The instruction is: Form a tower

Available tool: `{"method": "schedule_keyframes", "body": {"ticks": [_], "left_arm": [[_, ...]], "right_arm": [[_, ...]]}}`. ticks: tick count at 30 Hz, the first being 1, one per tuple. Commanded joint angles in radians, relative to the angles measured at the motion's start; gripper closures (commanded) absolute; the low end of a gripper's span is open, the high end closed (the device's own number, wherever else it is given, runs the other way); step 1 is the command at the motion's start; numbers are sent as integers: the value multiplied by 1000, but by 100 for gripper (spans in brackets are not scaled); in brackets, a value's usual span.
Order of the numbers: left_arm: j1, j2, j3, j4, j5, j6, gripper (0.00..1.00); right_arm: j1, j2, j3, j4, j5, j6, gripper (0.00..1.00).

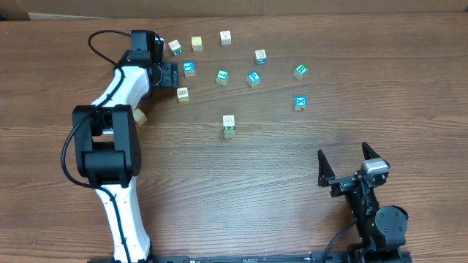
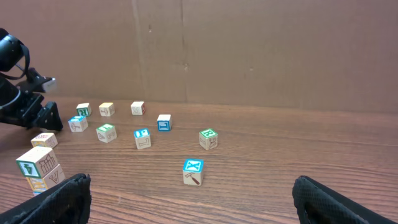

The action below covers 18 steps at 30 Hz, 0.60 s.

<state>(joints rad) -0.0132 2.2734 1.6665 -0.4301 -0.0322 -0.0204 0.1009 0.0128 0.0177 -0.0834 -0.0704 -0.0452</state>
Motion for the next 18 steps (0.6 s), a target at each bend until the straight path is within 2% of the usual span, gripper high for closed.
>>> {"method": "schedule_keyframes", "body": {"ticks": [1,9,11,18], "left_arm": [[8,-105,-6,-9,37,-78,15],[19,-256,-6,-90,60,-78,13],[19,-280,-6,-133,60,-85,3],[53,-351,-6,-264,56,-197,0]], "right_arm": [[6,-9,-10,3,5,-1,0],[6,-9,-10,3,5,-1,0],[6,-9,-10,3,5,-1,0],[6,-9,-10,3,5,-1,0]]}}
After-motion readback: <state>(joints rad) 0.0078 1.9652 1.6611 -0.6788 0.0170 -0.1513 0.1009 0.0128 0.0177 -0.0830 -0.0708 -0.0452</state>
